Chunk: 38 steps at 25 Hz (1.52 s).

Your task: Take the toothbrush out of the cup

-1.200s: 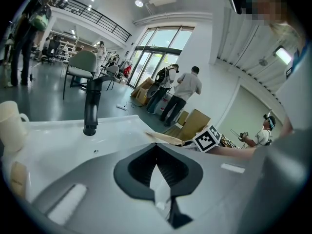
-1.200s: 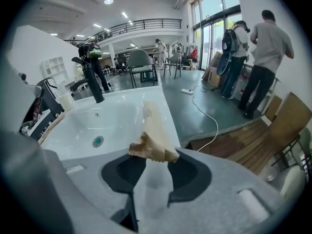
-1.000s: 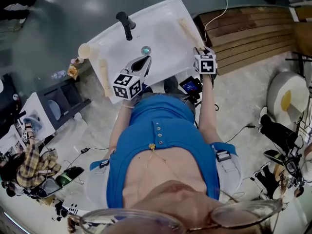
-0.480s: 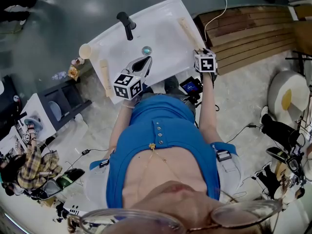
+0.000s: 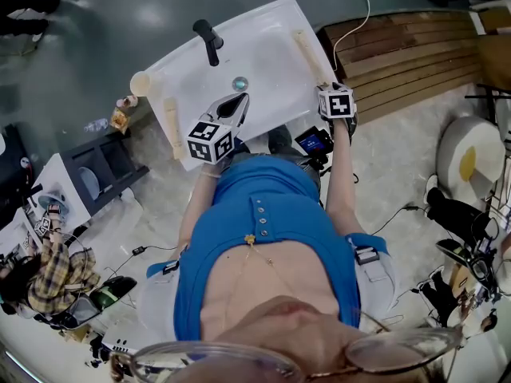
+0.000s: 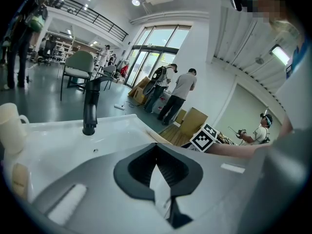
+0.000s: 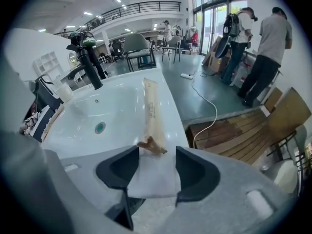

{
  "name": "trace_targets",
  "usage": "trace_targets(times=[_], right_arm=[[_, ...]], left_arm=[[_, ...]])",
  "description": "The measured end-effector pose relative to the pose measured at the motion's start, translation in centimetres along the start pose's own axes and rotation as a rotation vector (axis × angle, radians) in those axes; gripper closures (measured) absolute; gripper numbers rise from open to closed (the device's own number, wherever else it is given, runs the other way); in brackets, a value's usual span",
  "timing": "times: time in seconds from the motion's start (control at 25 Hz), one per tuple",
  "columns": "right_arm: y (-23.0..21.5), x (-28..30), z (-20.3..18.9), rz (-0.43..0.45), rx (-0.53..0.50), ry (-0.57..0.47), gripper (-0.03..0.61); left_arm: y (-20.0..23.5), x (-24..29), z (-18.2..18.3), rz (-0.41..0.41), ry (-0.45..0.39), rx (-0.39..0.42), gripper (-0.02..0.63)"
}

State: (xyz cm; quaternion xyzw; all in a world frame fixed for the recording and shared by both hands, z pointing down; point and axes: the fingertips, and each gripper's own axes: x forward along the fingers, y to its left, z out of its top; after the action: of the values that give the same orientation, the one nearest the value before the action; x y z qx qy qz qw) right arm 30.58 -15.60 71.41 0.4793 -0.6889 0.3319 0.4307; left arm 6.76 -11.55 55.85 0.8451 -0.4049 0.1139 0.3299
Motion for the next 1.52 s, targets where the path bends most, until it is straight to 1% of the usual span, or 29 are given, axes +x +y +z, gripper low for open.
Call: trace_targets(times=[0.12,0.36,0.6,0.84,1.16,1.36,1.52], right_arm=[[0.7,-0.3,0.2,0.019,-0.008,0.001,0.348],[1.2,-1.5,1.7,0.048,-0.03,-0.037,0.346],[2.9,-2.5,3.2,0.084,-0.08,-0.074,0.345],[4.8,-3.1,4.6,0.135,-0.151,-0.098,0.353],[9.1,-2.6,7.2,0.241,-0.275,-0.133,0.358],[11.9,-3.4,8.7,0.285,-0.345,-0.171,0.387],[14.0,-4.2,9.7,0.311,-0.398,-0.206,0.432]], left_arm=[[0.2,-0.2,0.2,-0.001,-0.007,0.002,0.612],[0.1,-0.3,0.6,0.0,-0.026,0.004,0.612],[0.2,-1.2,0.9,0.009,-0.051,-0.004,0.612],[0.4,-2.5,1.1,0.018,-0.077,-0.021,0.612],[2.3,-4.0,1.2,0.058,-0.106,-0.038,0.612],[3.1,-5.1,1.4,0.083,-0.126,-0.049,0.612],[3.6,-5.9,1.4,0.102,-0.144,-0.055,0.612]])
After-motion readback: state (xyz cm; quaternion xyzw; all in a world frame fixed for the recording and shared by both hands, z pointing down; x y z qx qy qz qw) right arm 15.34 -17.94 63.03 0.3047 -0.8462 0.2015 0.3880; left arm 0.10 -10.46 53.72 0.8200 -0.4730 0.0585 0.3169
